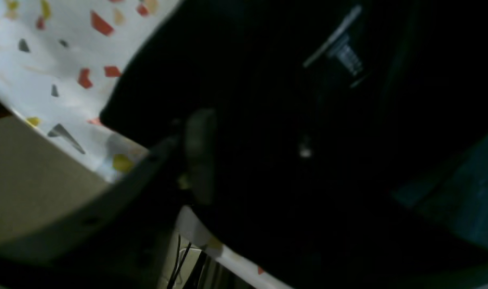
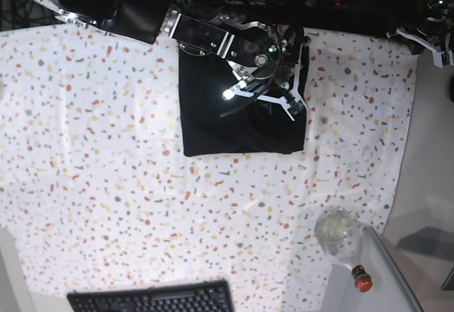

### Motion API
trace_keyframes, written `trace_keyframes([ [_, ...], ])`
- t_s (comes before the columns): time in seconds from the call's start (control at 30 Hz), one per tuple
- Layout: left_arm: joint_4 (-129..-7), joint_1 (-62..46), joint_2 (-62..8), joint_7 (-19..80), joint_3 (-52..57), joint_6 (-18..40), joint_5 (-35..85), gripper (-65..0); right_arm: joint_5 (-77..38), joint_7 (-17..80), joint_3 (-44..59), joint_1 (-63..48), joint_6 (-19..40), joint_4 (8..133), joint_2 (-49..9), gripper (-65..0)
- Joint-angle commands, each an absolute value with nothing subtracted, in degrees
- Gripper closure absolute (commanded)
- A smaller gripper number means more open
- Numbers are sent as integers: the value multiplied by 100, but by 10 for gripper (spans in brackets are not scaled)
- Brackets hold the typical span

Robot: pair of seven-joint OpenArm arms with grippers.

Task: Layout the t-shirt on the table in an organized manner, then fold the t-shirt properly
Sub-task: 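Lift the right gripper off the shirt and press it again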

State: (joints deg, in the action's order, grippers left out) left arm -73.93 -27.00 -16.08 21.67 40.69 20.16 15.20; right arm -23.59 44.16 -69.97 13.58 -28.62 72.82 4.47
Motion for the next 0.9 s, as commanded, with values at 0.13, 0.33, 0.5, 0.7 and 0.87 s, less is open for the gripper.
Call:
trace_keyframes([
  [0.13, -7477, -2730, -1710, 2062, 4110, 2009, 1543, 0, -2334, 4347, -6967, 1429, -2273, 7380, 593, 0],
  [0.33, -7468, -2703, -1710, 2062, 4110, 2009, 1543, 0, -2325, 4356, -6976, 1358, -2088, 7415, 611, 0],
  [0.5, -7477, -2686, -1710, 2070, 4110, 2009, 1543, 0, -2325, 4374, -7011, 1358, -2079, 7512, 681, 0],
  [0.7, -7477, -2615, -1710, 2097, 4110, 2009, 1543, 0, -2316, 4330, -7609, 1560, -2079, 7591, 699, 0],
  [0.87, -7477, -2615, -1701, 2097, 4084, 2009, 1543, 0, -2325, 4136, -7626, 1569, -2079, 7354, 734, 0],
])
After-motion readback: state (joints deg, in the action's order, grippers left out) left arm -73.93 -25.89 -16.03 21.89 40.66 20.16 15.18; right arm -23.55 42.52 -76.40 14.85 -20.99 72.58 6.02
